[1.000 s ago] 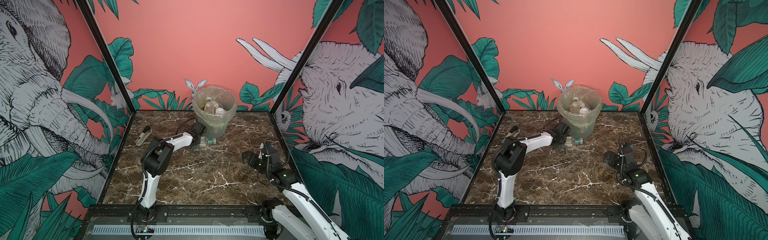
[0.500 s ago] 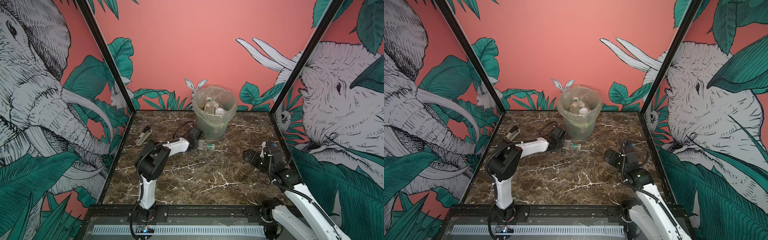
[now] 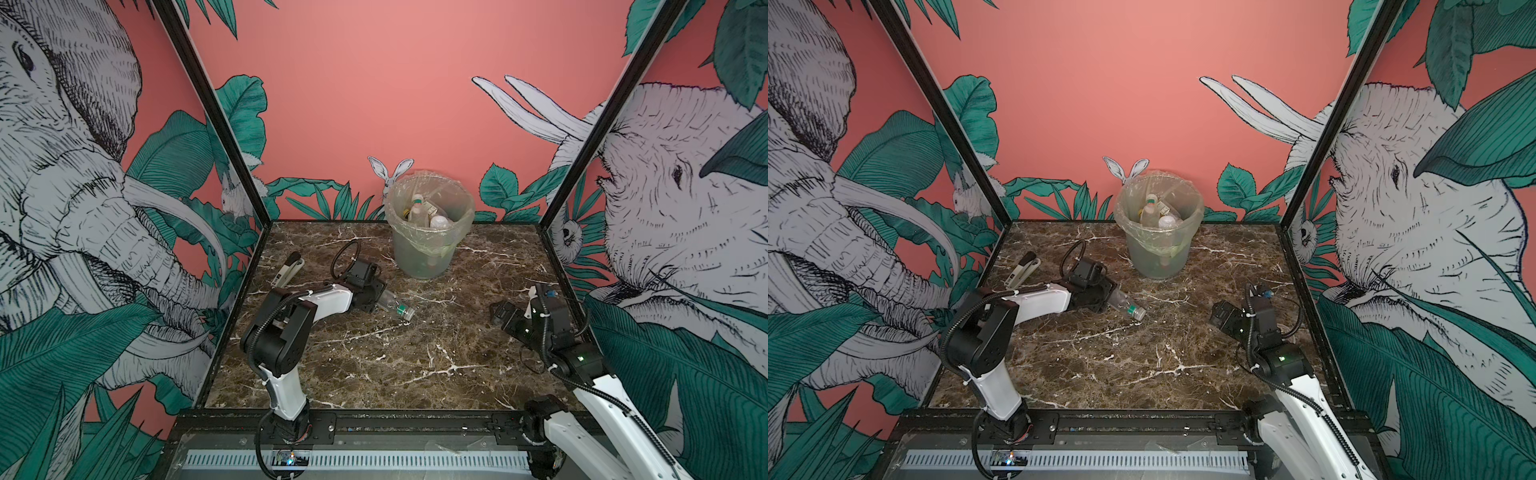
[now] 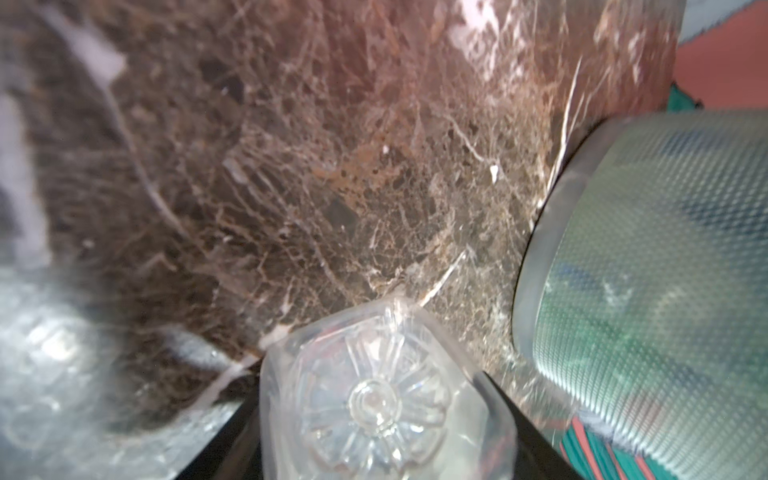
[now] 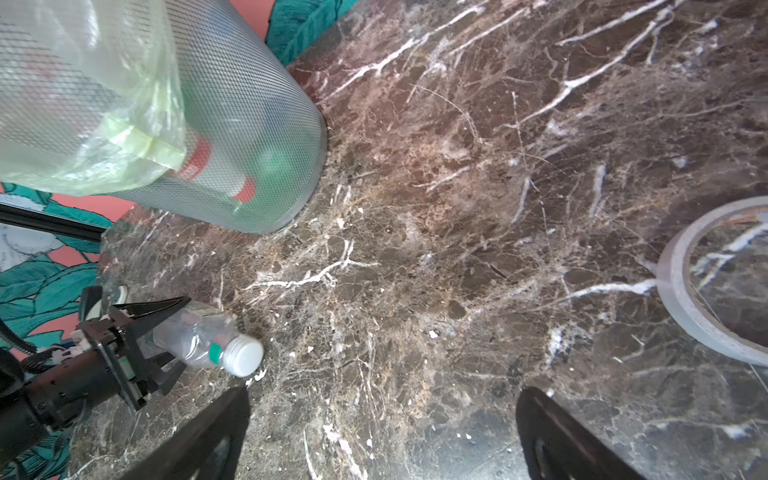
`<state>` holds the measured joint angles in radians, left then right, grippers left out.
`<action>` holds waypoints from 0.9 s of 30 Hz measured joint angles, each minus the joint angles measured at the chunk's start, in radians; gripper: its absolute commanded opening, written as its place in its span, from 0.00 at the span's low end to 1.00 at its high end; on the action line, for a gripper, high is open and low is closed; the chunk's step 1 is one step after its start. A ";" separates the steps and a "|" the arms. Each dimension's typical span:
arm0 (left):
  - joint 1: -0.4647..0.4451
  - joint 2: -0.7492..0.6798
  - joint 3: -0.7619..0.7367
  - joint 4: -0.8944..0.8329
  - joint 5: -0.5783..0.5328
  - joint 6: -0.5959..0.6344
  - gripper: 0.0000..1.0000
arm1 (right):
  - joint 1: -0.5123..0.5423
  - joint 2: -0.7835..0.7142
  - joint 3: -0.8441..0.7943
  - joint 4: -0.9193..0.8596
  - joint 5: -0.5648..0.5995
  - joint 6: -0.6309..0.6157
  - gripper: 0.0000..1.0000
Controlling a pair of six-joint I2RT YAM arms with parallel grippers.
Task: Throw the plastic bottles in the bin
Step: 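Lift the small clear bottle with the left gripper and carry it over the bin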
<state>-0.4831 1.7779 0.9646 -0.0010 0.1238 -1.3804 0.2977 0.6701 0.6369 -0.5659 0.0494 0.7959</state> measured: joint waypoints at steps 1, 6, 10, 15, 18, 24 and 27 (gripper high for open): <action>0.012 0.000 -0.009 0.022 0.046 0.033 0.37 | 0.000 0.000 -0.011 0.001 0.004 0.001 0.99; 0.041 -0.001 -0.041 0.095 0.206 0.159 0.37 | 0.000 0.004 -0.060 0.000 0.019 0.010 0.99; 0.041 -0.060 -0.104 0.117 0.254 0.249 0.37 | 0.000 0.004 -0.066 0.000 0.024 0.016 1.00; 0.040 -0.224 -0.164 0.113 0.257 0.343 0.37 | 0.000 0.005 -0.066 0.001 0.027 0.016 0.99; 0.040 -0.342 -0.193 0.106 0.228 0.392 0.35 | 0.000 0.019 -0.066 0.009 0.027 0.016 0.99; 0.040 -0.520 -0.204 0.013 0.158 0.485 0.35 | 0.000 0.051 -0.066 0.038 0.023 0.024 0.99; 0.040 -0.547 -0.204 -0.005 0.161 0.500 0.33 | 0.000 0.058 -0.066 0.054 0.022 0.024 0.99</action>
<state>-0.4431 1.2304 0.7601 -0.0055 0.2848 -0.8799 0.2977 0.7280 0.5713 -0.5117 0.0715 0.8196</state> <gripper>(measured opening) 0.677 0.994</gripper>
